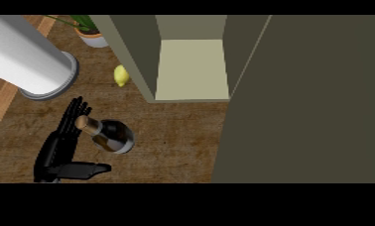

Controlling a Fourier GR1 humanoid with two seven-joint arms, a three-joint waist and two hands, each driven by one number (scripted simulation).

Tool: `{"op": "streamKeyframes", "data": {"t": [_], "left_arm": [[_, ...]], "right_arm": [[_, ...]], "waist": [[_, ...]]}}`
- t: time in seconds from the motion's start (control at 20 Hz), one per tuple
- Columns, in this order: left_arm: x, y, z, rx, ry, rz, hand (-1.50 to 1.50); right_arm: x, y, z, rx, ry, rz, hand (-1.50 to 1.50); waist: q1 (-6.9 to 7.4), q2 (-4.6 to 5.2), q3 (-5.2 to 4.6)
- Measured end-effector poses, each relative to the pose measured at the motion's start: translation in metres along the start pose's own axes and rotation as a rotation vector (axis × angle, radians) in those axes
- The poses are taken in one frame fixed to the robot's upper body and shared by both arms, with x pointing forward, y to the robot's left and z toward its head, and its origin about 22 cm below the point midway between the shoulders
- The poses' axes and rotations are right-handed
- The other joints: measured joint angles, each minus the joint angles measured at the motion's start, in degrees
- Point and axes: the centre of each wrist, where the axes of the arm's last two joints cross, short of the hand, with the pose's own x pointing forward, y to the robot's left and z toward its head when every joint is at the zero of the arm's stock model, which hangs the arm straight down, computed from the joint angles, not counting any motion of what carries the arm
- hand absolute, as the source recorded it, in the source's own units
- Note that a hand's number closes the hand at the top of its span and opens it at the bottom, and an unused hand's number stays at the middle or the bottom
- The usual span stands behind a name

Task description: Pick up the wine, place it into the cabinet and close the cabinet

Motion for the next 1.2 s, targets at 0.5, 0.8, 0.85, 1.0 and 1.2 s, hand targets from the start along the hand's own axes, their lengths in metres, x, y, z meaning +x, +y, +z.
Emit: {"op": "streamKeyframes", "data": {"t": [0.5,0.8,0.85,1.0,1.2], "left_arm": [[-0.038,-0.001,-0.009,-0.05,0.066,0.079,-1.5],[-0.054,-0.003,-0.007,-0.088,0.088,0.124,-1.5],[-0.054,-0.005,-0.01,-0.093,0.087,0.13,-1.5],[-0.061,-0.006,-0.011,-0.101,0.082,0.14,-1.5],[-0.066,-0.008,-0.016,-0.103,0.058,0.151,-1.5]], "right_arm": [[0.001,0.0,0.0,-0.004,0.0,0.012,-1.5],[-0.001,-0.001,0.001,-0.01,-0.004,0.02,-1.5],[0.0,-0.001,0.001,-0.009,-0.002,0.019,-1.5],[-0.003,0.001,0.004,0.001,0.007,0.022,-1.5],[-0.002,0.001,0.003,-0.006,0.002,0.024,-1.5]], "waist": [[-0.34,-0.01,-0.03],[-0.13,0.0,0.0],[-0.04,0.0,0.0],[-0.23,-0.01,-0.01],[-0.16,0.0,-0.01]]}}
